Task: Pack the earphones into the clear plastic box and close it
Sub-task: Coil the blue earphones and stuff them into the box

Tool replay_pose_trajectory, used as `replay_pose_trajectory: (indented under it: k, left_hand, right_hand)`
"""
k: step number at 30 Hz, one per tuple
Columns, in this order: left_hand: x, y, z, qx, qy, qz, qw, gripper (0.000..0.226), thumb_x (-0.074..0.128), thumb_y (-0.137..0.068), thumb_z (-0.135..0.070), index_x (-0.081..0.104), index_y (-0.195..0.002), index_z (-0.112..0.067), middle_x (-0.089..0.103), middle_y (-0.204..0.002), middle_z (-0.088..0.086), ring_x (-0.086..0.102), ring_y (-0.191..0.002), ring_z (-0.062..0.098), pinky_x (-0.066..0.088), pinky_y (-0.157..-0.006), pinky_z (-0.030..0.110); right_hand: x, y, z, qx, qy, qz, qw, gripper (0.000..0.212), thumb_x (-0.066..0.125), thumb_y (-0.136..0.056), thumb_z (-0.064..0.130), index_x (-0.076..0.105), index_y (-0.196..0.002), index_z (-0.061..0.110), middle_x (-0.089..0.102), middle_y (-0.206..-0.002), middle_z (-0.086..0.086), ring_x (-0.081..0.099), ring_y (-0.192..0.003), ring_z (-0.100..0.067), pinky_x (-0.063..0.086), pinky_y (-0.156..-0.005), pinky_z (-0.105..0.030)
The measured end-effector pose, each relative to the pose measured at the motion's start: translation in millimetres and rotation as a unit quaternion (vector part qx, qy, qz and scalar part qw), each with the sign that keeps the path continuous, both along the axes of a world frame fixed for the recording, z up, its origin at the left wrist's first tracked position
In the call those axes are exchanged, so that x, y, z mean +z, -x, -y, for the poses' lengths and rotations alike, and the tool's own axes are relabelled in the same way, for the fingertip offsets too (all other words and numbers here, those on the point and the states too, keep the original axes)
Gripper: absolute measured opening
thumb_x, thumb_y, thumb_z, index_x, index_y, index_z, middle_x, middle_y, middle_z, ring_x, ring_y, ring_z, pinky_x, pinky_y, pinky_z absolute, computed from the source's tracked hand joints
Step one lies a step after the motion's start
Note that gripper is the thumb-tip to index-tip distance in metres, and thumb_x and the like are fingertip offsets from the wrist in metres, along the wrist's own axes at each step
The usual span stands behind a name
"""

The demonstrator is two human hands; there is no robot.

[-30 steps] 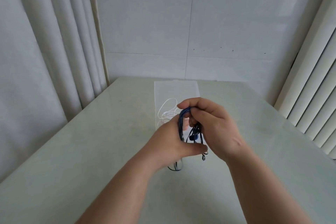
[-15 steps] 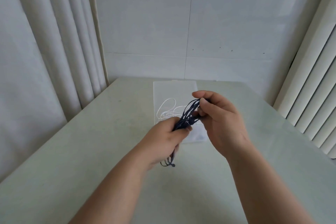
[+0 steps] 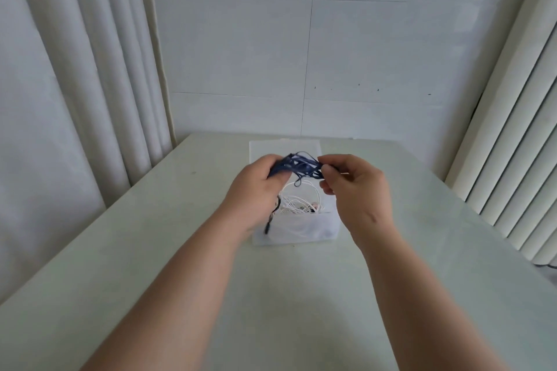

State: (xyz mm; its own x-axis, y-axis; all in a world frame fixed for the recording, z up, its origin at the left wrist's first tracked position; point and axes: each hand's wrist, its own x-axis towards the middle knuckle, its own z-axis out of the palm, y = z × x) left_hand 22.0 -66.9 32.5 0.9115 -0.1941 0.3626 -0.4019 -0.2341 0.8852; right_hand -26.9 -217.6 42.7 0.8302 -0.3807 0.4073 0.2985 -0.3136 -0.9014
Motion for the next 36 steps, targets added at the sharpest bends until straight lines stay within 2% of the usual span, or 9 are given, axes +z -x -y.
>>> replay_pose_trajectory:
  k: [3, 6, 14, 20, 22, 25, 30, 33, 36]
  left_hand:
    - [8.9, -16.7, 13.6, -0.019, 0.089, -0.030, 0.995, 0.019, 0.049, -0.094, -0.011, 0.062, -0.083, -0.019, 0.047, -0.068, 0.002, 0.041, -0.057, 0.018, 0.038, -0.056, 0.030]
    - [6.0, -31.0, 27.2, -0.031, 0.164, -0.070, 0.984, 0.023, 0.046, -0.095, -0.005, 0.061, -0.082, -0.017, 0.047, -0.067, -0.001, 0.040, -0.056, 0.014, 0.038, -0.052, 0.025]
    - [-11.3, -49.3, 35.9, 0.021, 0.060, -0.044, 0.997, 0.014, 0.048, -0.094, -0.020, 0.060, -0.088, -0.026, 0.050, -0.069, -0.004, 0.046, -0.057, 0.018, 0.043, -0.064, 0.035]
    - [-4.6, -59.4, 43.6, 0.026, 0.120, -0.057, 0.991, 0.017, 0.047, -0.095, -0.018, 0.059, -0.086, -0.025, 0.048, -0.069, -0.002, 0.046, -0.059, 0.021, 0.041, -0.064, 0.036]
    - [-10.1, -63.2, 39.9, 0.040, 0.061, -0.043, 0.996, 0.014, 0.048, -0.095, -0.022, 0.058, -0.086, -0.026, 0.051, -0.069, -0.003, 0.047, -0.061, 0.021, 0.041, -0.066, 0.035]
    - [-19.3, -61.9, 27.3, 0.050, -0.161, 0.012, 0.986, 0.014, 0.047, -0.097, -0.027, 0.055, -0.087, -0.019, 0.055, -0.074, -0.002, 0.052, -0.071, 0.022, 0.036, -0.062, 0.033]
    - [-26.4, -50.5, 14.9, 0.055, -0.520, 0.079, 0.849, 0.024, 0.041, -0.095, -0.035, 0.058, -0.107, -0.024, 0.051, -0.113, 0.003, 0.042, -0.113, 0.028, 0.032, -0.086, 0.039]
    - [-27.6, -44.5, 11.5, 0.026, -0.535, 0.048, 0.843, 0.035, 0.044, -0.092, -0.044, 0.053, -0.124, -0.033, 0.045, -0.128, -0.002, 0.032, -0.128, 0.025, 0.027, -0.097, 0.040]
    - [-24.9, -38.8, 5.7, -0.006, -0.459, 0.049, 0.887, 0.050, 0.055, -0.086, -0.050, 0.045, -0.134, -0.038, 0.043, -0.139, -0.007, 0.030, -0.134, 0.019, 0.025, -0.104, 0.038]
  right_hand:
    - [9.4, -12.6, 2.9, 0.001, -0.004, 0.014, 1.000, 0.029, 0.061, -0.088, 0.007, 0.069, -0.080, 0.034, 0.069, -0.067, 0.004, 0.064, -0.062, -0.009, 0.056, -0.073, -0.031]
    - [11.7, -28.0, 4.6, -0.002, 0.012, 0.010, 1.000, 0.031, 0.060, -0.088, 0.005, 0.067, -0.077, 0.033, 0.068, -0.067, 0.007, 0.063, -0.062, -0.011, 0.055, -0.074, -0.034]
    - [-0.8, -56.2, 14.9, -0.016, 0.042, -0.045, 0.998, 0.024, 0.057, -0.090, 0.007, 0.068, -0.084, 0.027, 0.067, -0.071, 0.005, 0.062, -0.066, -0.013, 0.051, -0.071, -0.031]
    - [10.1, -65.5, 17.1, -0.007, 0.050, -0.012, 0.999, 0.021, 0.058, -0.089, 0.006, 0.070, -0.088, 0.023, 0.066, -0.069, 0.005, 0.060, -0.065, -0.012, 0.050, -0.071, -0.028]
    - [6.2, -68.0, 18.4, -0.011, 0.072, -0.025, 0.997, 0.020, 0.058, -0.089, 0.007, 0.070, -0.088, 0.024, 0.065, -0.070, 0.007, 0.060, -0.067, -0.014, 0.048, -0.068, -0.026]
    - [-9.3, -68.9, 23.7, -0.010, 0.143, -0.091, 0.985, 0.019, 0.059, -0.089, 0.008, 0.072, -0.091, 0.022, 0.066, -0.075, 0.007, 0.061, -0.073, -0.016, 0.043, -0.065, -0.023]
    - [-31.9, -66.0, 22.4, 0.007, 0.385, -0.226, 0.895, 0.025, 0.057, -0.087, 0.015, 0.074, -0.093, 0.032, 0.073, -0.095, 0.007, 0.062, -0.093, -0.021, 0.052, -0.080, -0.031]
    - [-33.6, -63.5, 20.6, 0.007, 0.426, -0.269, 0.864, 0.029, 0.055, -0.083, 0.014, 0.072, -0.084, 0.036, 0.073, -0.093, 0.008, 0.062, -0.093, -0.021, 0.051, -0.081, -0.030]
    - [-33.5, -63.3, 19.0, 0.020, 0.429, -0.307, 0.849, 0.026, 0.053, -0.080, 0.015, 0.073, -0.083, 0.032, 0.072, -0.091, 0.005, 0.064, -0.088, -0.022, 0.051, -0.074, -0.027]
